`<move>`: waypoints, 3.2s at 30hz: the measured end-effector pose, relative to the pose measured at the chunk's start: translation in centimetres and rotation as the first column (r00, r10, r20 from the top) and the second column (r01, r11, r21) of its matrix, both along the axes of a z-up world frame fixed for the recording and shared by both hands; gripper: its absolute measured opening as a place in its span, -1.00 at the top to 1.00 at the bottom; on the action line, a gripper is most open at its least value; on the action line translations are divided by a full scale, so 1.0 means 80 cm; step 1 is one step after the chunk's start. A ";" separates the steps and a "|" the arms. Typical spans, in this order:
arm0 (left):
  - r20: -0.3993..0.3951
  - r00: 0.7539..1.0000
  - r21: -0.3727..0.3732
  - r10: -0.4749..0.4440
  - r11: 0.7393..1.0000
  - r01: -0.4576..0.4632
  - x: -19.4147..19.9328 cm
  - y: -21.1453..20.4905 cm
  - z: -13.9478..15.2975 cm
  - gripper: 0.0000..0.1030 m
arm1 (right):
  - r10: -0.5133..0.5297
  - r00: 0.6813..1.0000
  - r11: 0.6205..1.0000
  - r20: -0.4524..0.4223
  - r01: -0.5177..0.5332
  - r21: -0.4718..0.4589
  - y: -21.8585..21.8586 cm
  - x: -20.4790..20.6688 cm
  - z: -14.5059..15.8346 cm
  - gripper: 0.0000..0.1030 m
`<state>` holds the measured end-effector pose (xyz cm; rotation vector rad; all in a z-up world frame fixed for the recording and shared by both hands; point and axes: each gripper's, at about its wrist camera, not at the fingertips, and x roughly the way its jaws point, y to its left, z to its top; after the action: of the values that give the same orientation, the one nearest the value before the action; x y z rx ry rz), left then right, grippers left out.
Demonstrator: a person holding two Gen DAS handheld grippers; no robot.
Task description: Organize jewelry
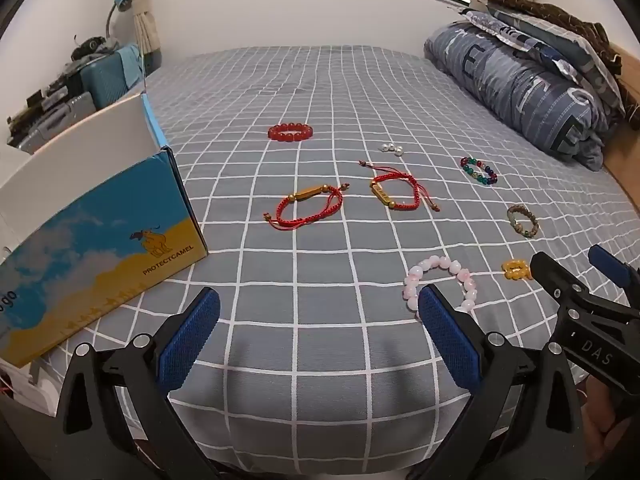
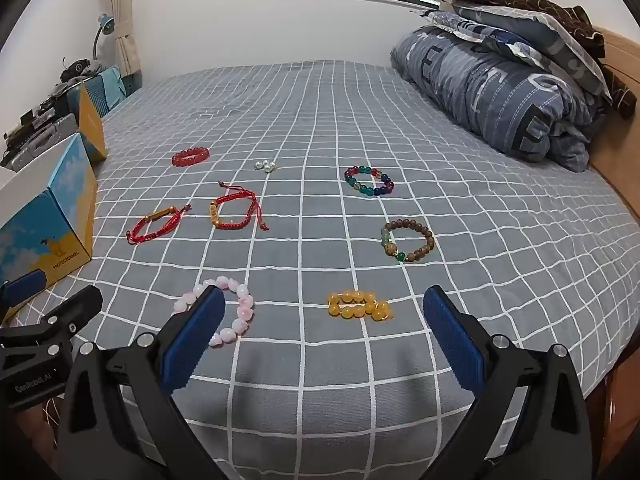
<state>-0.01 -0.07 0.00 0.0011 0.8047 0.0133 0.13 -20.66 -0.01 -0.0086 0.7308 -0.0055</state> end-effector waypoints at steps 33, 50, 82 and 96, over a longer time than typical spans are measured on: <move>0.023 1.000 0.018 -0.001 1.000 0.001 -0.005 -0.004 0.005 -0.89 | 0.002 1.000 1.000 0.007 -0.002 -0.004 0.003 -0.003 0.004 -0.86; 0.022 1.000 0.019 0.004 1.000 -0.004 -0.006 -0.004 0.006 -0.89 | 0.002 1.000 1.000 0.007 -0.002 -0.003 0.001 -0.003 0.005 -0.86; 0.014 1.000 0.018 0.003 1.000 -0.003 -0.006 -0.002 0.003 -0.89 | -0.006 1.000 1.000 0.007 0.006 -0.012 -0.002 -0.005 0.005 -0.85; 0.014 1.000 0.017 0.000 1.000 -0.001 -0.006 -0.002 0.003 -0.89 | -0.007 1.000 1.000 0.009 0.008 -0.015 0.000 -0.005 0.006 -0.86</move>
<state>-0.51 -0.25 0.26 0.0168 0.7906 0.0207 -0.27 -20.66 0.49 -0.0206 0.7215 -0.0184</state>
